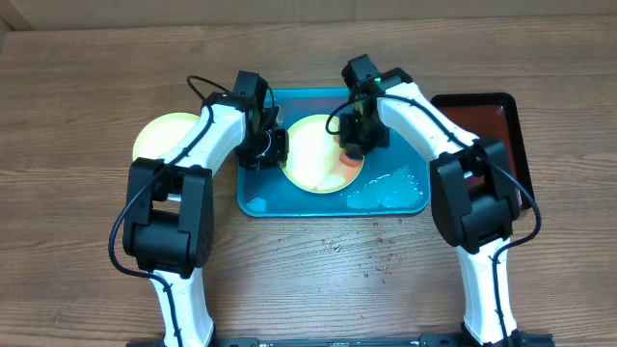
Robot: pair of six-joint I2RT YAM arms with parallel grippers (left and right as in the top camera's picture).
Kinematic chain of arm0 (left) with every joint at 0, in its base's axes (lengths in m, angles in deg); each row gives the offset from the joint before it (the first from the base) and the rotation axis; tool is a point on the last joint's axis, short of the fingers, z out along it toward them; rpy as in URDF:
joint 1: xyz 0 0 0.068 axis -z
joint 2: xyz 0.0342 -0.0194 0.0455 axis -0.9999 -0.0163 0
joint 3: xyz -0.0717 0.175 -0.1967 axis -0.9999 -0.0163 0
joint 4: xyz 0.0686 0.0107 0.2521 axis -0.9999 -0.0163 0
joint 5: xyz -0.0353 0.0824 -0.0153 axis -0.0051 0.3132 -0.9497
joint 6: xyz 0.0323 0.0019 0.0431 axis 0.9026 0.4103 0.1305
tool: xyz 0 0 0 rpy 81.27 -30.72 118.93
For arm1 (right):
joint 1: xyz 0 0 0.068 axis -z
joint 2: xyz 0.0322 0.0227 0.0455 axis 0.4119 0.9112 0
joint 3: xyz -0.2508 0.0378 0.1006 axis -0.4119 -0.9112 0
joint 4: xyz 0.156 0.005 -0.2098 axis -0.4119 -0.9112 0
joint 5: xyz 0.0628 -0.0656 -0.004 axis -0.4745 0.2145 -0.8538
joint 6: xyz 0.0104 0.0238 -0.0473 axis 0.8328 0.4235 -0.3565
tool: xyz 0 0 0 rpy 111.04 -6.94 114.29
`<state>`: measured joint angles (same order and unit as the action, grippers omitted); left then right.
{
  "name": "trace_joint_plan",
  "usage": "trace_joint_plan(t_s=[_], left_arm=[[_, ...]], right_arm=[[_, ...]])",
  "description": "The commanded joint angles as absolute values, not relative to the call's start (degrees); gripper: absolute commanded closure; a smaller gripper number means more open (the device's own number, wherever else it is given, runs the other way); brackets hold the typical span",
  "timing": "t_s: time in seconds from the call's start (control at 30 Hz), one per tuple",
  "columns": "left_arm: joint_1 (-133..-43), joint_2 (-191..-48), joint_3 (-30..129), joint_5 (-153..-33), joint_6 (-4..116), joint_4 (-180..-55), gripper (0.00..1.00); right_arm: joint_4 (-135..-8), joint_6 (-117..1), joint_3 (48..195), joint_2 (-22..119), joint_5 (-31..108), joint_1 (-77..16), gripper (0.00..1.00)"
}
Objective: Clean dirty plates on tray and stack at the side
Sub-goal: 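Scrub second yellow plate with sponge while left gripper holds rim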
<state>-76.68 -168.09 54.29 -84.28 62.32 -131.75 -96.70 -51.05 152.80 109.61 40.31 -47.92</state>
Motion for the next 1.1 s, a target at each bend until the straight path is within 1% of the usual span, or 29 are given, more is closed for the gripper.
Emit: trace_joint_plan(t_s=[0.0,0.1,0.23,0.47,0.63,0.77,0.83,1.0,1.07], left_arm=[[-76.7,-168.8,54.1,-84.5,63.5,-132.1,0.96],[-76.7,-168.8,54.1,-84.5,63.5,-132.2,0.96],[-76.7,-168.8,54.1,-84.5,63.5,-132.2,0.96],[-76.7,-168.8,54.1,-84.5,63.5,-131.9,0.96],[-76.7,-168.8,54.1,-84.5,63.5,-131.9,0.96],[-76.7,-168.8,54.1,-84.5,63.5,-131.9,0.96],[-76.7,-168.8,54.1,-84.5,63.5,-131.9,0.96],[-76.7,-168.8,54.1,-84.5,63.5,-131.9,0.96],[-76.7,-168.8,54.1,-84.5,63.5,-131.9,0.96]], right_arm=[[-90.9,-47.7,153.4,110.4,46.1,-50.2,0.96],[-87.1,-47.4,153.3,110.4,44.9,-52.4,0.96],[-86.1,-47.5,153.3,110.4,41.3,-55.1,0.96],[-88.8,-47.5,153.3,110.4,37.6,-58.1,0.96],[-91.7,-48.0,153.3,110.4,31.0,-58.1,0.96],[-94.1,-49.5,153.4,110.4,30.4,-57.4,0.96],[-95.0,-50.2,153.4,110.4,33.3,-56.6,0.96],[-96.7,-50.3,153.4,110.4,51.3,-53.9,0.96],[-97.4,-50.3,153.4,110.4,56.0,-52.8,0.96]])
